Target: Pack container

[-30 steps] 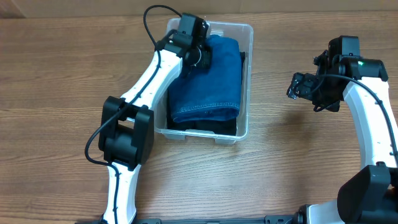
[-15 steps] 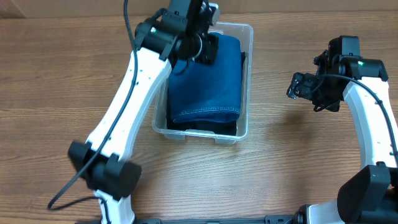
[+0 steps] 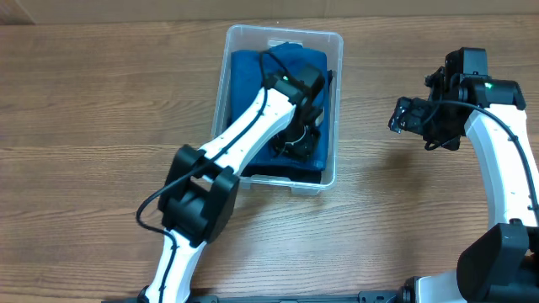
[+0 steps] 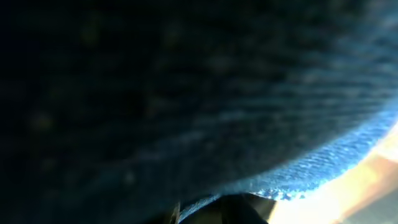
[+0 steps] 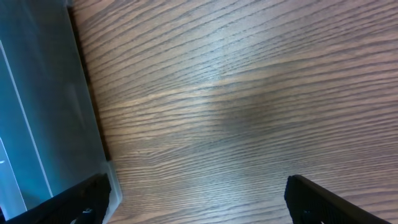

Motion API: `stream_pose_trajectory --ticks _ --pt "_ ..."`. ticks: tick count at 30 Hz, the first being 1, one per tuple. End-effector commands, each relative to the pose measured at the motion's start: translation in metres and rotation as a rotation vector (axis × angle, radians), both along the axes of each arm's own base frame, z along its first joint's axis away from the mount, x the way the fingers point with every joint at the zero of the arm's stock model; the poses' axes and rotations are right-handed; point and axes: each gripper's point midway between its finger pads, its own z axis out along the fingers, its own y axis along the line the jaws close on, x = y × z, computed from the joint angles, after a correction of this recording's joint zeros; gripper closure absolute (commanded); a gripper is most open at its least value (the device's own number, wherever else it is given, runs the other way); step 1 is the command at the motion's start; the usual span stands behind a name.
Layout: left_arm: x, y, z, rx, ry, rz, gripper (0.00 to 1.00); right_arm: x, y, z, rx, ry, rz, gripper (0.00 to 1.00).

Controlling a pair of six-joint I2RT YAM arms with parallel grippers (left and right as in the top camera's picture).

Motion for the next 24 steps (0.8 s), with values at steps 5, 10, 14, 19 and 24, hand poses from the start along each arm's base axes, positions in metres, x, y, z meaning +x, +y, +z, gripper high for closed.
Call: stream_pose_trajectory --ticks 5,10,14,19,24 --pt "0.006 0.018 -0.032 0.058 0.066 0.010 0.82 0.005 0.000 0.011 0.002 -0.038 0.005 0.06" --pt "0.057 0.033 0.066 -0.020 -0.204 0.076 0.79 0.008 -0.003 0.011 -0.014 -0.049 0.009 0.06" --pt "0.097 0.081 0.159 -0.075 -0.470 0.216 0.39 0.023 -0.004 0.018 -0.043 -0.126 0.087 0.00" --pt "0.125 0.189 0.199 -0.017 -0.578 0.507 0.00 0.068 -0.008 0.039 -0.077 -0.325 0.096 0.00" --pt "0.130 0.274 0.194 0.026 -0.535 0.747 0.00 0.092 -0.004 0.029 -0.079 -0.368 0.106 0.10"
